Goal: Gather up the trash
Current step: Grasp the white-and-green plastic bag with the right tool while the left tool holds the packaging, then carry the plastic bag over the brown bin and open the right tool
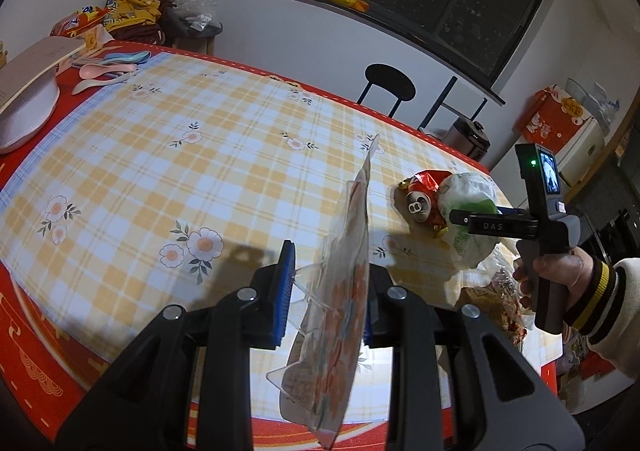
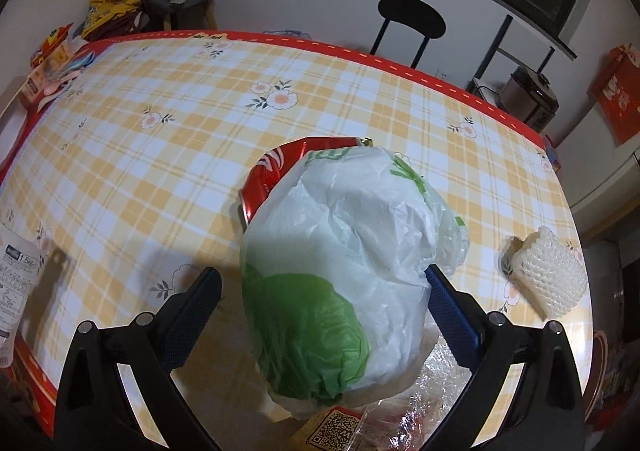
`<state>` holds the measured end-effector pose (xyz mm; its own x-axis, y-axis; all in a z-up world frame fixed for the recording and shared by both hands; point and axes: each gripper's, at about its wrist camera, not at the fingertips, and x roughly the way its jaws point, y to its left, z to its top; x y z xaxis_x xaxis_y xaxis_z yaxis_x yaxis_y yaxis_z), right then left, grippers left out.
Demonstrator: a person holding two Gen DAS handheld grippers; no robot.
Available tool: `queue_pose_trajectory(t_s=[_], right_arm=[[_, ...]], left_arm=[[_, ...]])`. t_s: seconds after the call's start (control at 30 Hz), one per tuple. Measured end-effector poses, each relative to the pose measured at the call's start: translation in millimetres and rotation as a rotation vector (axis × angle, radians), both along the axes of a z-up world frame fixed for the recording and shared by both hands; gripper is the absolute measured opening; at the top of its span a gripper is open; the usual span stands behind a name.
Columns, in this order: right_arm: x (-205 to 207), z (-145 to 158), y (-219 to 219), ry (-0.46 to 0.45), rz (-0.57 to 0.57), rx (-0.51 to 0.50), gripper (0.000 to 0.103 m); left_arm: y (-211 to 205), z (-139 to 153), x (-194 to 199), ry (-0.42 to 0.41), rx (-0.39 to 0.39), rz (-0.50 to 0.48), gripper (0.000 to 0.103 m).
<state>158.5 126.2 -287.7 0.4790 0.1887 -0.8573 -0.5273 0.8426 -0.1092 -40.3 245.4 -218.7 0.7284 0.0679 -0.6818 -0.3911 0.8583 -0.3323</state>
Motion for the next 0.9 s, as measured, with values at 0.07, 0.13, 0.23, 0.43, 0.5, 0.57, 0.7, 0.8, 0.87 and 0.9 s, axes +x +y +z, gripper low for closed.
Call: queue_pose_trajectory(t_s=[0.07, 0.13, 0.23, 0.43, 0.5, 0.57, 0.7, 0.8, 0.87, 0.9], right_arm=[[0.1, 0.7, -2.0, 0.000, 0.004, 0.009, 0.092], [-0.4, 2.6, -5.0, 0.018, 0.017, 0.029, 0.074], [-1.8, 7.8, -12.5, 0.041, 0.016, 0.074, 0.059], [-12.7, 28.7, -35.3, 0.075, -0.003, 0.227, 0.045], [-19.0, 40.9, -43.8, 0.070, 0.000, 0.289, 0.044], [-25.8, 55.8, -53.9, 0.056, 0.005, 0.347, 0.044], [-33.6, 86.5, -80.5, 0.011, -0.004, 0.437, 0.044], [-38.2, 109.8, -109.8, -0.037, -0.024, 0.488, 0.044], [-40.9, 122.4, -132.5, -0.067, -0.046, 0.510, 0.044], [-42.6, 129.4, -148.8, -0.087, -0.064, 0.522, 0.044]], left_arm=[[-1.5, 0.7, 2.2, -0.002, -0.001, -0.004, 0.029], [-3.3, 2.2, 3.9, -0.005, 0.001, -0.010, 0.029], [-6.9, 5.1, 8.2, -0.012, 0.003, -0.021, 0.029], [-15.1, 11.6, 16.1, -0.025, 0.007, -0.043, 0.029], [-18.7, 15.0, 19.6, -0.030, 0.009, -0.051, 0.029], [-22.4, 19.3, 23.2, -0.037, 0.012, -0.059, 0.029], [-31.8, 30.5, 32.5, -0.055, 0.025, -0.085, 0.029], [-44.6, 41.6, 42.9, -0.072, 0.038, -0.117, 0.029], [-54.9, 48.5, 50.3, -0.082, 0.045, -0.139, 0.029], [-63.7, 53.7, 56.2, -0.090, 0.050, -0.158, 0.029]])
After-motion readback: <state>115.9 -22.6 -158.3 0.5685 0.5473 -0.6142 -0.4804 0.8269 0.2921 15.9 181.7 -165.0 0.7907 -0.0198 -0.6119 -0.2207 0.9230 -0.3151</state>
